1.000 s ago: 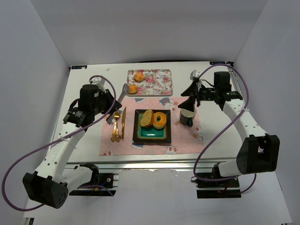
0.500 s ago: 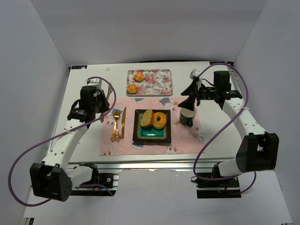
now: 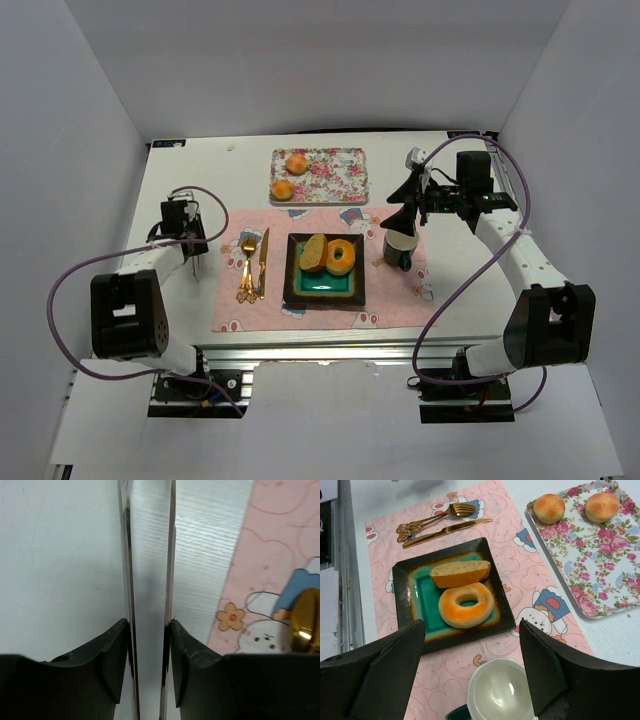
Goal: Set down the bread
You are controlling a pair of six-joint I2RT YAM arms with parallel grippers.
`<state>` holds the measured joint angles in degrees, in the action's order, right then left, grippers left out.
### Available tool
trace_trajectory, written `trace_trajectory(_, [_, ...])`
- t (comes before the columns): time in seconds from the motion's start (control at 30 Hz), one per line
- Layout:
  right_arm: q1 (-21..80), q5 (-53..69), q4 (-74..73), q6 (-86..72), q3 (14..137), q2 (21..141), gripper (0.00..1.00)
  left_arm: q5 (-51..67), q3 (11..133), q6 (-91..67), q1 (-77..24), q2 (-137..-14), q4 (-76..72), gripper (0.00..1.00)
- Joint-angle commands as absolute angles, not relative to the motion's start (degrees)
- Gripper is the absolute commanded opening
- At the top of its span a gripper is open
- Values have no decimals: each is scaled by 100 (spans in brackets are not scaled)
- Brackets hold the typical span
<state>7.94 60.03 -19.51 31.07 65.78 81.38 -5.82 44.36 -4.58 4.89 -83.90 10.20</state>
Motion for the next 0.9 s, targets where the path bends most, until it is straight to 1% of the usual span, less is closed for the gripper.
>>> trace_trajectory(0.0, [773, 5898, -1828, 3173, 6530, 7936, 80, -720, 4482, -308, 694, -8656, 808, 49])
trace_trajectory(0.07, [773, 5767, -1828, 3182, 6530, 7919, 80, -677, 4509, -308, 825, -8841, 887, 51])
trace_trajectory(0.1, [765, 5731, -1828, 3182, 6530, 7902, 81, -677, 4509, -325, 852, -8885, 905, 54])
trace_trajectory(0.17, [773, 5512, -1828, 3103, 6530, 7910, 81, -651, 4518, -360, 931, -8930, 958, 66])
trace_trajectory(0.2, [765, 5441, -1802, 3050, 6539, 7910, 85, -668, 4509, -378, 949, -8938, 975, 74])
trace_trajectory(0.23, [765, 5345, -1784, 2893, 6565, 7919, 88, -685, 4500, -404, 975, -8930, 976, 78])
trace_trajectory(0.3, [765, 4950, -1635, 2568, 6583, 7954, 89, -738, 4483, -474, 1019, -8816, 993, 82])
trace_trajectory(0.33, [765, 4800, -1548, 2445, 6600, 7972, 89, -738, 4482, -509, 1028, -8772, 984, 87])
trace_trajectory(0.37, [773, 4442, -1469, 2087, 6653, 7998, 89, -756, 4500, -588, 1054, -8711, 1010, 98])
trace_trajectory(0.43, [765, 3993, -1380, 1646, 6732, 8059, 89, -773, 4535, -668, 1055, -8500, 1037, 98])
trace_trajectory(0.47, [765, 3459, -1397, 1278, 6863, 8147, 90, -773, 4570, -781, 1055, -8412, 1063, 98])
trace_trajectory(0.5, [765, 3211, -1415, 1074, 6943, 8191, 89, -756, 4588, -852, 1063, -8315, 1072, 98])
trace_trajectory(0.67, [765, 2059, -1775, 765, 7505, 8464, 89, -502, 4597, -1475, 1055, -7490, 1029, 98])
trace_trajectory(0.73, [765, 1899, -1732, 791, 7559, 8455, 89, -265, 4483, -1713, 1055, -7200, 915, 98])
trace_trajectory(0.87, [773, 1784, -1591, 721, 7594, 8455, 89, -211, 4342, -2590, 1055, -6515, 721, 98])
